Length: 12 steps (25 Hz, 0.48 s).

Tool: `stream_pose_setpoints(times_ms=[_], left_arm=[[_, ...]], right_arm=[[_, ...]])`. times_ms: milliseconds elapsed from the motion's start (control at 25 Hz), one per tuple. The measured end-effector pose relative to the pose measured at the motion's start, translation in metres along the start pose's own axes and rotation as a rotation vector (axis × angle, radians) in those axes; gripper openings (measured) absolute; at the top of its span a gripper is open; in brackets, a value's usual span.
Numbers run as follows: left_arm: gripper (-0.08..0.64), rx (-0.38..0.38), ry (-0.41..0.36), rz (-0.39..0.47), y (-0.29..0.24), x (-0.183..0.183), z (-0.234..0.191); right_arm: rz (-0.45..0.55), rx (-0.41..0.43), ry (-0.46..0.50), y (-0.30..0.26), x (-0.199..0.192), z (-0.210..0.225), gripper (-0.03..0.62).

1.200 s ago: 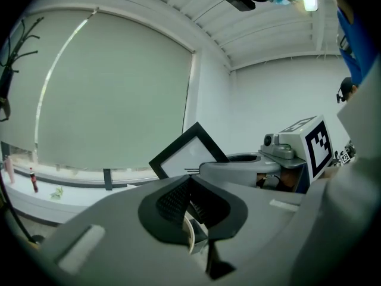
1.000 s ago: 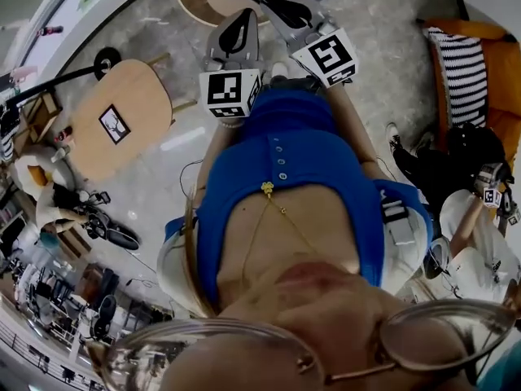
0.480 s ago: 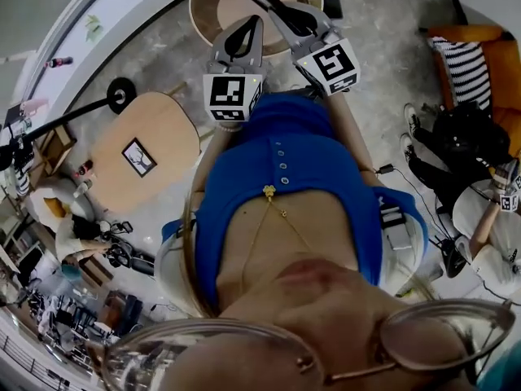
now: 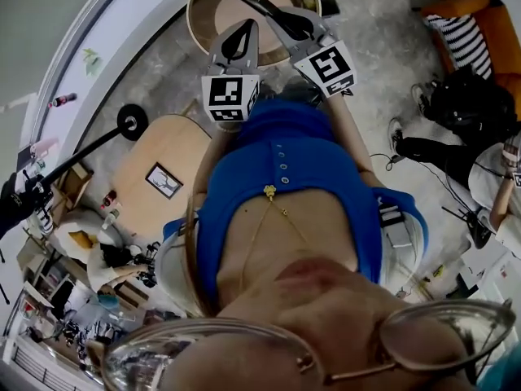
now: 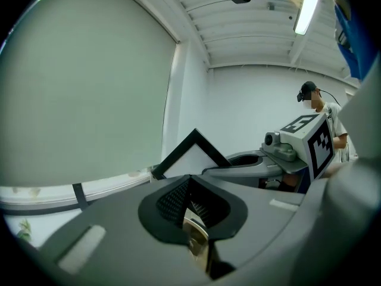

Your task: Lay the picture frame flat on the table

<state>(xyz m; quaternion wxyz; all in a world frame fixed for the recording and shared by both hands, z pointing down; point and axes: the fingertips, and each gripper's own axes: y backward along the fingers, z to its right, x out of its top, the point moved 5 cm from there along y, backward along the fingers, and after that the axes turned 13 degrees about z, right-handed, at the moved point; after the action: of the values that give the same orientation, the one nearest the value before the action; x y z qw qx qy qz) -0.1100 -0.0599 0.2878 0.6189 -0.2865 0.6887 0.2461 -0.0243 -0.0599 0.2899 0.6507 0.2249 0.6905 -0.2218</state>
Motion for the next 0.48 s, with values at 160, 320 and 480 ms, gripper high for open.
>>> stream_pose_setpoints(times_ms=[160,320,480], left_arm=[[0.002,-0.010,0.013,-0.004,-0.003,-0.007,-0.007],[0.002,-0.020,0.014,-0.020,-0.020,-0.011,-0.002],[0.002,0.002,0.002,-0.027,-0.052,-0.006,0.011]], right_arm=[[-0.022,-0.020,0.001,-0.002,-0.007,0.003,0.023],[-0.033,-0.032,-0.014,0.001,-0.014,0.021,0.023],[-0.043,0.014,-0.033,0.006,-0.015,0.053,0.023]])
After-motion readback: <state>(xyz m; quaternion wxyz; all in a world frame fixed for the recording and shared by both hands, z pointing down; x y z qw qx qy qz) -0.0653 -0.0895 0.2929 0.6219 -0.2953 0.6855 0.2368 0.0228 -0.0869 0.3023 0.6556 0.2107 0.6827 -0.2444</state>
